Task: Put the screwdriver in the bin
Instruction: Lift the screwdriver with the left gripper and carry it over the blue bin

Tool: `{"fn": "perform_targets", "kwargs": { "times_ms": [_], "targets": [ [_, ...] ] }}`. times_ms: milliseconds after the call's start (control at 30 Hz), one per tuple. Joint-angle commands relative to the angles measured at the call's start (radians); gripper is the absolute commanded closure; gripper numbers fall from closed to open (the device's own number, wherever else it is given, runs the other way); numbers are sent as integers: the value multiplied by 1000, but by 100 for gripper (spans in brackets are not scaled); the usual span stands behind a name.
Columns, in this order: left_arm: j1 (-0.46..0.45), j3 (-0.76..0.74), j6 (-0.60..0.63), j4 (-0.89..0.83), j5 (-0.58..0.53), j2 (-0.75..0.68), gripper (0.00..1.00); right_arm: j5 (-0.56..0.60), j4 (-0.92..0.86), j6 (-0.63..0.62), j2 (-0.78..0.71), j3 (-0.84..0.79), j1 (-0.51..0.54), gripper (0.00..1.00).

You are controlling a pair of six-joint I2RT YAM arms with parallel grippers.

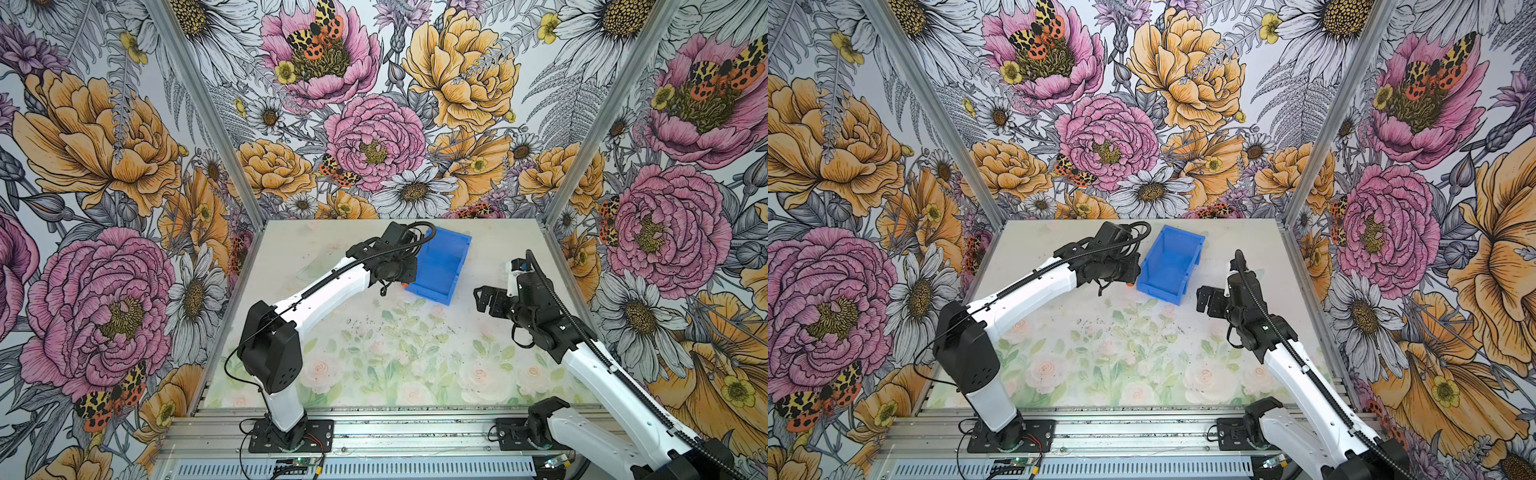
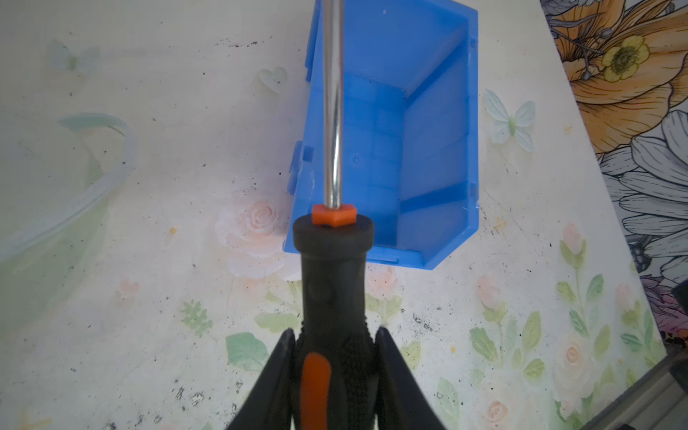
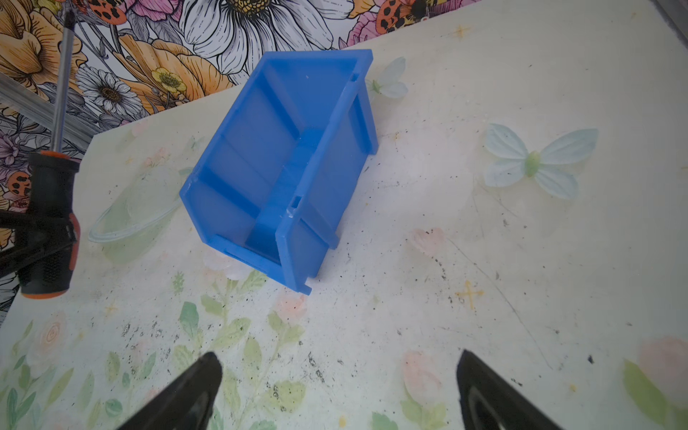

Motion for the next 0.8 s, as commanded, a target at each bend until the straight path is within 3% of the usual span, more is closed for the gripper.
{"fn": "perform_targets", "kwargs": {
  "times_ms": [0, 433, 767],
  "targets": [
    [-19, 92, 61, 24, 48, 80, 91, 59, 15, 7, -18, 14, 4, 1],
    [-31, 372, 39, 16, 71, 359, 90, 80, 13, -30, 0, 1, 2, 0],
    [-41, 477, 83, -8, -19, 487, 88, 110, 9, -23, -18, -10, 1, 1]
  ]
}}
